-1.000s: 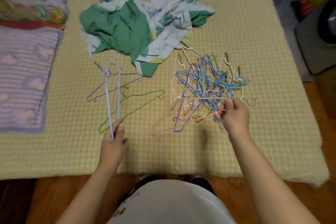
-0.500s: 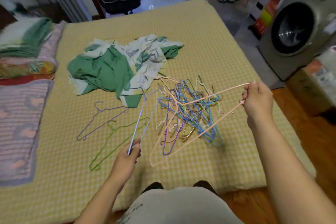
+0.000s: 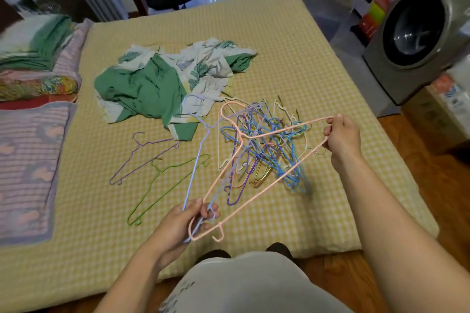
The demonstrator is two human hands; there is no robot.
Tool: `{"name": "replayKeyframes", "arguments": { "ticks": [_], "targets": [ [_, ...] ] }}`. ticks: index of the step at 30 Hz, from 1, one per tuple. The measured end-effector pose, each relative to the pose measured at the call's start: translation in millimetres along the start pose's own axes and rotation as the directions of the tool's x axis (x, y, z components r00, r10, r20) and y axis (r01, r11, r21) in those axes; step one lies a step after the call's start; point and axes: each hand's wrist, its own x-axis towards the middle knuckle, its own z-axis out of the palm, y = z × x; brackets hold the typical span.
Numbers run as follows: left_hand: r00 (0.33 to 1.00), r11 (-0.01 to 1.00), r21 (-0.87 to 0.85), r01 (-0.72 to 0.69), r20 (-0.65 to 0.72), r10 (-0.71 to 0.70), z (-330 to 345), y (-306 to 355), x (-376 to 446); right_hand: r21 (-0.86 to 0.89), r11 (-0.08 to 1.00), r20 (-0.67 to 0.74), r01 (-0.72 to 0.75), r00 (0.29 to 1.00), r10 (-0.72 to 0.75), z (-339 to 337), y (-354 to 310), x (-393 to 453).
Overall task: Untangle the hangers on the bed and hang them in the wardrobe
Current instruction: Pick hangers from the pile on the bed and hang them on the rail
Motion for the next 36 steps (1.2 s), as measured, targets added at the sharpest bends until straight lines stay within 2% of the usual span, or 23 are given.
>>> {"name": "replayKeyframes", "arguments": {
  "ticks": [2, 4, 6, 7, 9, 10, 11, 12, 14, 17, 18, 20, 22, 24, 26, 29, 31, 34, 36],
  "targets": [
    [1.0, 1.0, -0.027, -0.01, -0.03, 0.01, -1, 4, 2, -0.098, 0.986, 0.037, -0.138, 0.989, 0.142, 4, 29, -1],
    [0.996, 0.998, 0.053, -0.031, -0.079, 0.036, -2, 5, 4, -0.311, 0.912, 0.005, -0.267, 0.959, 0.283, 10, 64, -14],
    [0.988, 0.987, 0.159, -0.038, -0.14, 0.06, -1, 0, 11, -0.389, 0.859, 0.084, -0.331, 0.916, 0.391, 20, 87, -62],
    [0.985, 0.976, 0.217, -0.028, -0.158, 0.063, 0, -4, 13, -0.379, 0.845, 0.174, -0.377, 0.868, 0.465, 27, 94, -96],
    [0.986, 0.946, 0.325, 0.001, -0.156, 0.053, 3, -12, 16, -0.318, 0.77, 0.402, -0.554, 0.656, 0.638, 45, 105, -169],
    [0.99, 0.931, 0.364, 0.007, -0.131, 0.044, 5, -17, 16, -0.271, 0.721, 0.489, -0.637, 0.554, 0.673, 52, 108, -198],
    [0.993, 0.914, 0.406, 0.014, -0.113, 0.035, 6, -24, 15, -0.235, 0.695, 0.538, -0.68, 0.504, 0.676, 59, 113, -220],
    [0.996, 0.893, 0.449, 0.017, -0.089, 0.026, 8, -29, 12, -0.185, 0.697, 0.551, -0.693, 0.514, 0.658, 65, 113, -234],
    [1.0, 0.842, 0.539, -0.015, -0.006, 0.021, 9, -40, 6, -0.039, 0.719, 0.525, -0.693, 0.598, 0.605, 72, 115, -245],
    [0.983, 0.724, 0.672, -0.156, 0.177, 0.047, 14, -47, -8, 0.143, 0.759, 0.385, -0.636, 0.742, 0.549, 77, 115, -268],
    [0.974, 0.707, 0.683, -0.184, 0.223, 0.038, 13, -49, -12, 0.196, 0.783, 0.297, -0.591, 0.796, 0.527, 79, 121, -278],
    [0.946, 0.664, 0.716, -0.216, 0.323, -0.04, 13, -58, -24, 0.32, 0.799, 0.123, -0.509, 0.858, 0.498, 78, 135, -307],
    [0.9, 0.647, 0.731, -0.218, 0.407, -0.157, 15, -71, -42, 0.461, 0.775, -0.055, -0.431, 0.858, 0.51, 65, 147, -335],
    [0.867, 0.663, 0.73, -0.168, 0.43, -0.254, 18, -87, -53, 0.584, 0.719, -0.146, -0.378, 0.822, 0.551, 42, 154, -358],
    [0.809, 0.621, 0.762, -0.183, 0.476, -0.346, 35, -105, -68, 0.678, 0.67, -0.248, -0.303, 0.763, 0.596, -1, 162, -389],
    [0.731, 0.449, 0.833, -0.324, 0.521, -0.441, 67, -135, -90, 0.741, 0.632, -0.386, -0.225, 0.628, 0.676, -66, 188, -447],
    [0.67, 0.347, 0.863, -0.368, 0.505, -0.545, 89, -156, -112, 0.753, 0.641, -0.483, -0.15, 0.536, 0.693, -105, 214, -491],
    [0.559, 0.198, 0.854, -0.481, 0.473, -0.681, 119, -197, -155, 0.699, 0.709, -0.651, -0.095, 0.325, 0.686, -161, 246, -559],
    [0.443, 0.142, 0.775, -0.616, 0.489, -0.752, 149, -236, -202, 0.685, 0.727, -0.713, -0.041, 0.163, 0.682, -203, 264, -613]
  ]
}}
